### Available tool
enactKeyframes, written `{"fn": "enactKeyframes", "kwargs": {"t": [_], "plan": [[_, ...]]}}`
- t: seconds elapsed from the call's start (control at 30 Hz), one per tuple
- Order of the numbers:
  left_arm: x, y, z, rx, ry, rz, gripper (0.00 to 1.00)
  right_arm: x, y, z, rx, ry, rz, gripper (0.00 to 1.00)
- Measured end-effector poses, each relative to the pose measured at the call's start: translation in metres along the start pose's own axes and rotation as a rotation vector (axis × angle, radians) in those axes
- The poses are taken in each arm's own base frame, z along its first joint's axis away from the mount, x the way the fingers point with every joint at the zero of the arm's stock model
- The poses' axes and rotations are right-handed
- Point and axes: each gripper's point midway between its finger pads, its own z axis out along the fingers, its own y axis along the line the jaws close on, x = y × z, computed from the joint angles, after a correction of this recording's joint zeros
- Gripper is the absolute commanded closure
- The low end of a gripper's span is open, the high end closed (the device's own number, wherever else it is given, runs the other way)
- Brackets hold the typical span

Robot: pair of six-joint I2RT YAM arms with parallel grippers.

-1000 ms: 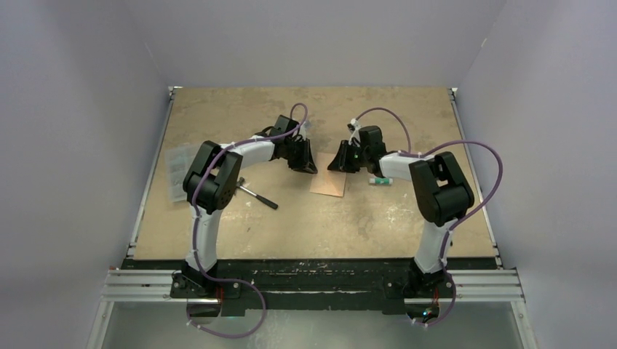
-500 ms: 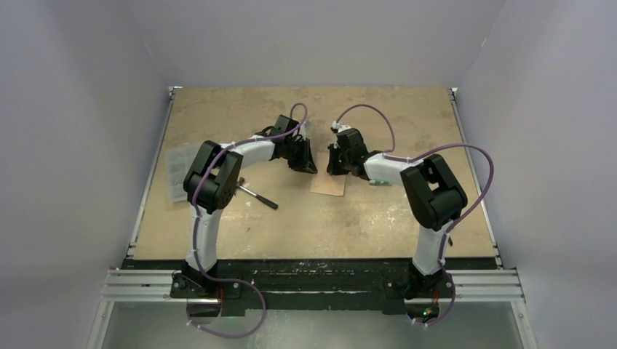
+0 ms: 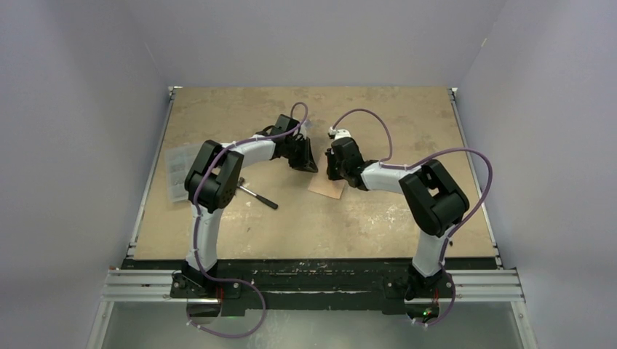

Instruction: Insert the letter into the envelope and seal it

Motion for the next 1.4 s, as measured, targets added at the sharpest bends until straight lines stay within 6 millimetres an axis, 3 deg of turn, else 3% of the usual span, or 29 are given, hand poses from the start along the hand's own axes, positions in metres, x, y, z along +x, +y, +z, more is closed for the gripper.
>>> {"fn": "enactKeyframes", "kwargs": {"t": [0.2, 0.3, 0.37, 0.43, 0.5, 0.6, 0.97, 1.4], "plan": [[-0.003, -0.001, 0.002, 0.008, -0.013, 0.008, 0.91, 0.006, 0.0, -0.014, 0.014, 0.08, 0.019, 0.68], [-0.003, -0.001, 0.002, 0.008, -0.013, 0.008, 0.91, 0.0, 0.002, -0.019, 0.024, 0.103, 0.028, 0.65], [-0.003, -0.001, 0.002, 0.008, -0.013, 0.008, 0.91, -0.01, 0.005, -0.022, 0.025, 0.098, 0.037, 0.67], [-0.003, -0.001, 0.002, 0.008, -0.013, 0.008, 0.91, -0.017, 0.007, -0.024, 0.022, 0.088, 0.044, 0.75], [-0.003, -0.001, 0.002, 0.008, -0.013, 0.008, 0.91, -0.016, 0.007, -0.025, 0.024, 0.092, 0.047, 0.84], [-0.003, -0.001, 0.002, 0.008, -0.013, 0.008, 0.91, -0.01, 0.005, -0.026, 0.034, 0.116, 0.049, 0.89], [-0.003, -0.001, 0.002, 0.008, -0.014, 0.007, 0.91, 0.012, -0.001, -0.014, 0.053, 0.179, 0.03, 0.89], [-0.003, 0.0, 0.003, 0.013, -0.018, 0.002, 0.92, 0.016, 0.002, -0.014, 0.04, 0.189, -0.046, 0.82]]}}
